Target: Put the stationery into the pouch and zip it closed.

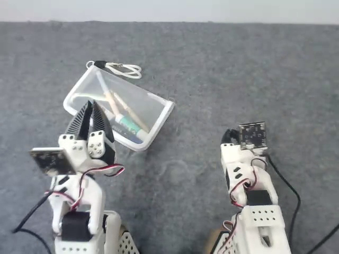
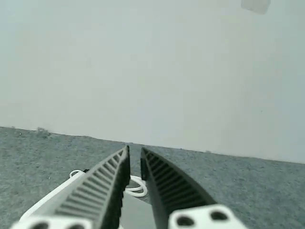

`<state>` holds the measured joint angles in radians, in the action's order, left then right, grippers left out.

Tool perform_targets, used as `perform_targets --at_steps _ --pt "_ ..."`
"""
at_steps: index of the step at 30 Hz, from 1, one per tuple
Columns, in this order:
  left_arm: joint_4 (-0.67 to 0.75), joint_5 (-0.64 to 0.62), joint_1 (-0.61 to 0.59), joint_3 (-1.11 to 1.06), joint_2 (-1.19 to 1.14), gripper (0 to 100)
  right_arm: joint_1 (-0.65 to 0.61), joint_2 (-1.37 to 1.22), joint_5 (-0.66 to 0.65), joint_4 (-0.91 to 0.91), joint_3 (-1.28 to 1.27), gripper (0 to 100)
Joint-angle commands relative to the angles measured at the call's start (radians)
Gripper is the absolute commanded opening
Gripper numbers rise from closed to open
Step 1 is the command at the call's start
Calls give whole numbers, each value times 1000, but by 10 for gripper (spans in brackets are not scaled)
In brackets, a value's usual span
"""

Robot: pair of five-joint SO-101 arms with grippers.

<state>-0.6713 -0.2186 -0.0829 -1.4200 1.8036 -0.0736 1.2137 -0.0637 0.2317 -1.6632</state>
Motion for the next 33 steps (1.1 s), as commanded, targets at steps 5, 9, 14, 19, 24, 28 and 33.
perform_targets --at_steps 5,9,14,19,24,28,33 --pt "49 100 -5 -140 20 160 166 30 -2 -7 -21 7" --pt "54 103 -5 -219 20 162 179 31 2 79 -21 7" --pt "54 103 -3 -263 20 163 234 120 86 168 -28 6" --pt "48 103 -5 -265 17 163 248 357 121 387 -28 6" --pt "25 101 -5 -265 15 163 248 616 123 618 -21 6" --pt "-25 101 -3 -265 15 163 225 567 123 636 -21 6" --pt "-109 101 -3 -265 15 163 219 556 123 682 -23 6"
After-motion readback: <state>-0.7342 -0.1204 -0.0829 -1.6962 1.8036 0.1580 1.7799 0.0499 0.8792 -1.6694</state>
